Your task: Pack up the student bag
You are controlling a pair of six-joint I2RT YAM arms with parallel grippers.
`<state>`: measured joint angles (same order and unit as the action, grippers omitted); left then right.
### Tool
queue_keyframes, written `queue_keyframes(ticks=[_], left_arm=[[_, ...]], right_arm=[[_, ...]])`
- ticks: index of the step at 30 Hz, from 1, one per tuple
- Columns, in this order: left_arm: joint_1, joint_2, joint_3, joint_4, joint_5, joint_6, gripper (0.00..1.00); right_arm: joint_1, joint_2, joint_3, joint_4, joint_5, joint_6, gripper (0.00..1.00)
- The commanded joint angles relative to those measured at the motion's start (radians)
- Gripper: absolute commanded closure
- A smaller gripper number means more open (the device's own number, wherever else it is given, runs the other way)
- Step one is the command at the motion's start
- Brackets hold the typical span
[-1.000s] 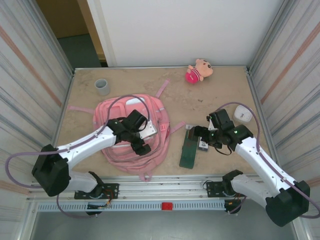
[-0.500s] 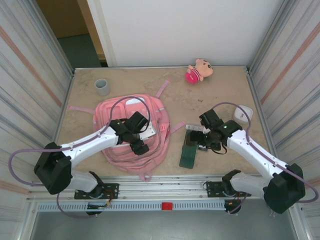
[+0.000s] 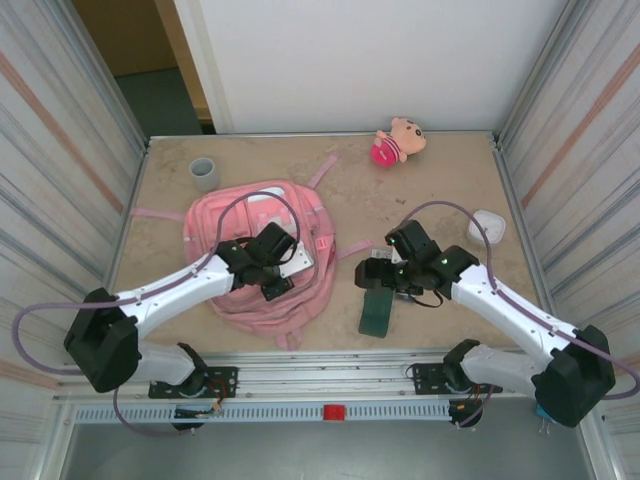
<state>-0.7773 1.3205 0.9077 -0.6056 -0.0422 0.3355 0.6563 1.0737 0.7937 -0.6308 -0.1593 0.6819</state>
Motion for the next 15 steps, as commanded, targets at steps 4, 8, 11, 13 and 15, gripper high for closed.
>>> queue_keyframes(ticks=[4, 8, 11, 13, 15], left_arm=[[0.002, -0.056, 0.073, 0.221, 0.157, -0.124, 1.0], [0.012, 0.009, 0.166, 0.23, 0.163, -0.165, 1.0], [0.032, 0.057, 0.235, 0.222, 0.164, -0.213, 1.0], [0.041, 0.075, 0.263, 0.226, 0.17, -0.235, 1.0], [0.051, 0.083, 0.276, 0.234, 0.18, -0.265, 1.0]], right_arm=[[0.096, -0.13, -0.131, 0.338, -0.056, 0.076, 0.01], [0.134, -0.163, -0.215, 0.509, -0.121, 0.177, 0.01], [0.185, -0.155, -0.279, 0.672, -0.156, 0.258, 0.01], [0.218, -0.13, -0.311, 0.792, -0.154, 0.299, 0.01], [0.247, -0.091, -0.32, 0.87, -0.137, 0.32, 0.01]])
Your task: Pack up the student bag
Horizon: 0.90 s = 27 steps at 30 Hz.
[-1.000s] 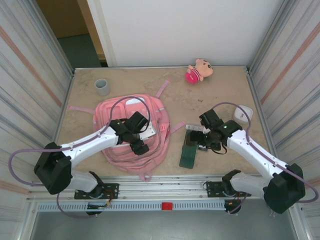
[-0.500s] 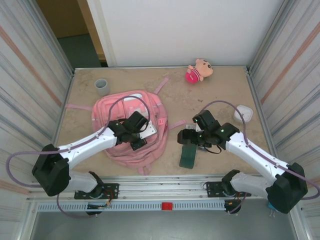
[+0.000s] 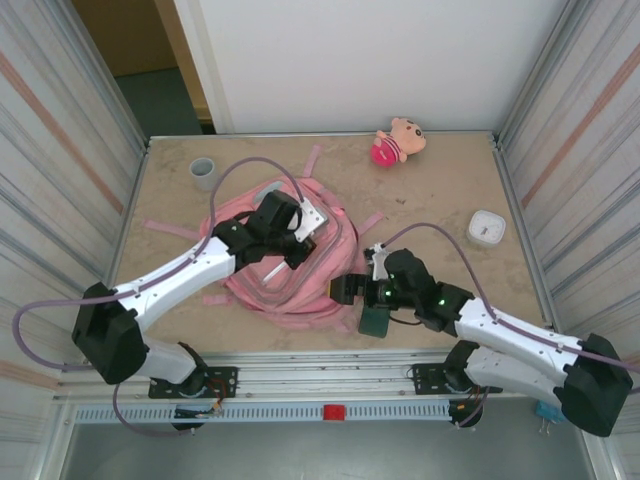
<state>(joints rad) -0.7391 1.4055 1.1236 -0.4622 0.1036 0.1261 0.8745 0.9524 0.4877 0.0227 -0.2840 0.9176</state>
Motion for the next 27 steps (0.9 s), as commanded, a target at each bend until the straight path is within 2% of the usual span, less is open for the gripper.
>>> queue_keyframes(ticks=[1, 5, 7, 8, 13, 16, 19, 22, 27], left_arm=[[0.02, -0.001, 0.062, 0.095, 0.046, -0.073, 1.0], [0.042, -0.023, 0.051, 0.123, 0.082, -0.123, 1.0], [0.049, -0.037, 0.044, 0.133, 0.091, -0.137, 1.0], [0.054, -0.041, 0.044, 0.133, 0.097, -0.144, 1.0], [0.076, -0.064, 0.044, 0.142, 0.116, -0.175, 0.98], [0.099, -0.103, 0.021, 0.108, 0.079, -0.192, 0.79], [0.141, -0.192, -0.051, 0.093, 0.059, -0.234, 0.55], [0.169, -0.325, -0.145, 0.071, 0.014, -0.271, 0.44], [0.177, -0.551, -0.299, 0.052, -0.13, -0.343, 0.39]], right_arm=[[0.038, 0.072, -0.01, 0.241, -0.001, 0.093, 0.01], [0.061, 0.194, 0.008, 0.371, 0.025, 0.127, 0.0], [0.074, 0.254, 0.02, 0.441, 0.04, 0.13, 0.07], [0.076, 0.276, 0.028, 0.46, 0.05, 0.129, 0.12], [0.077, 0.338, 0.05, 0.559, 0.114, 0.113, 0.58], [0.058, 0.301, 0.102, 0.503, 0.115, 0.055, 0.8], [0.007, 0.259, 0.177, 0.386, 0.082, 0.002, 0.89], [-0.075, 0.253, 0.251, 0.321, -0.021, -0.014, 0.93], [-0.181, 0.281, 0.368, 0.268, -0.164, -0.016, 0.96]])
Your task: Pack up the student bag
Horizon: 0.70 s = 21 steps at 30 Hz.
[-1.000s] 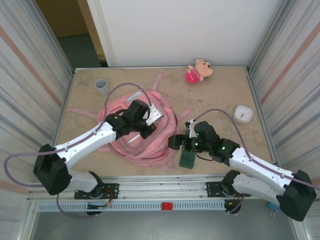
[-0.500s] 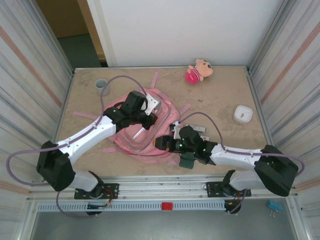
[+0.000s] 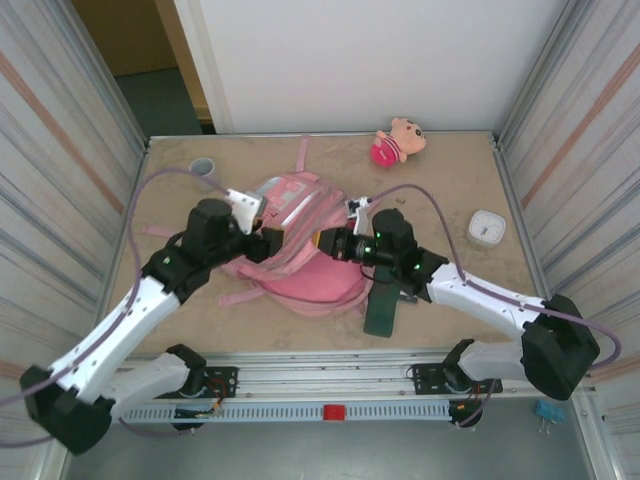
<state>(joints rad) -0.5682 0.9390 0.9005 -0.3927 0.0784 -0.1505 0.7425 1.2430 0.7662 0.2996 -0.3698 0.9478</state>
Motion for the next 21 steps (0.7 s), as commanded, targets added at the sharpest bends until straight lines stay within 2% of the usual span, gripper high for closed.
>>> queue_keyframes(ticks=[1, 5, 10, 16, 21], left_arm=[[0.007, -0.121, -0.11, -0.011, -0.127, -0.081, 0.39], [0.011, -0.253, -0.256, 0.023, -0.192, -0.156, 0.4], [0.011, -0.342, -0.44, 0.135, -0.185, -0.221, 0.41], [0.011, -0.313, -0.596, 0.324, -0.155, -0.162, 0.39], [0.01, -0.196, -0.653, 0.506, -0.105, -0.062, 0.37]], right_arm=[[-0.061, -0.002, 0.114, -0.019, -0.097, -0.05, 0.96], [-0.097, 0.027, 0.228, -0.096, -0.133, -0.064, 0.96], [-0.124, 0.063, 0.329, -0.146, -0.155, -0.064, 0.97], [-0.126, 0.101, 0.409, -0.176, -0.193, -0.06, 0.97], [-0.124, 0.103, 0.435, -0.185, -0.202, -0.057, 0.97]])
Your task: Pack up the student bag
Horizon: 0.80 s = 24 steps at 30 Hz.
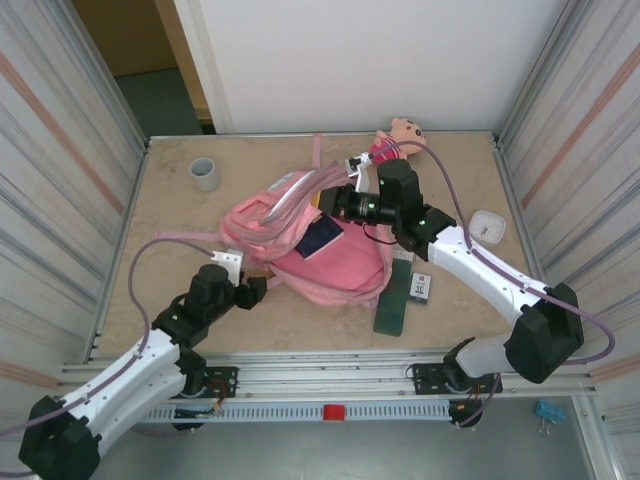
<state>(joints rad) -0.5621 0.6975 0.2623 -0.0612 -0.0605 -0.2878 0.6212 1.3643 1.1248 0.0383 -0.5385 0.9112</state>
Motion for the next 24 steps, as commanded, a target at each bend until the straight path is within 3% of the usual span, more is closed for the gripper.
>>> queue_keyframes(ticks=[1, 7, 10, 13, 19, 24], left_arm=[[0.005, 0.07, -0.013, 0.197, 0.037, 0.092, 0.36], [0.006, 0.224, -0.023, 0.386, 0.065, 0.218, 0.41], [0.008, 0.284, -0.024, 0.462, 0.077, 0.284, 0.5], [0.015, 0.308, -0.025, 0.507, 0.131, 0.323, 0.67], [0.016, 0.241, -0.041, 0.514, 0.263, 0.307, 0.98], [0.015, 0.142, -0.046, 0.441, 0.349, 0.267, 1.0]], right_arm=[[-0.002, -0.02, 0.079, 0.075, -0.033, -0.022, 0.97], [0.003, -0.021, 0.102, 0.055, -0.048, -0.026, 0.97], [0.004, -0.023, 0.107, 0.05, -0.053, -0.029, 0.96], [0.005, -0.029, 0.106, 0.048, -0.048, -0.031, 0.96], [0.003, -0.026, 0.09, 0.036, -0.002, -0.038, 0.98], [0.005, -0.013, 0.061, 0.074, 0.034, -0.016, 0.99]])
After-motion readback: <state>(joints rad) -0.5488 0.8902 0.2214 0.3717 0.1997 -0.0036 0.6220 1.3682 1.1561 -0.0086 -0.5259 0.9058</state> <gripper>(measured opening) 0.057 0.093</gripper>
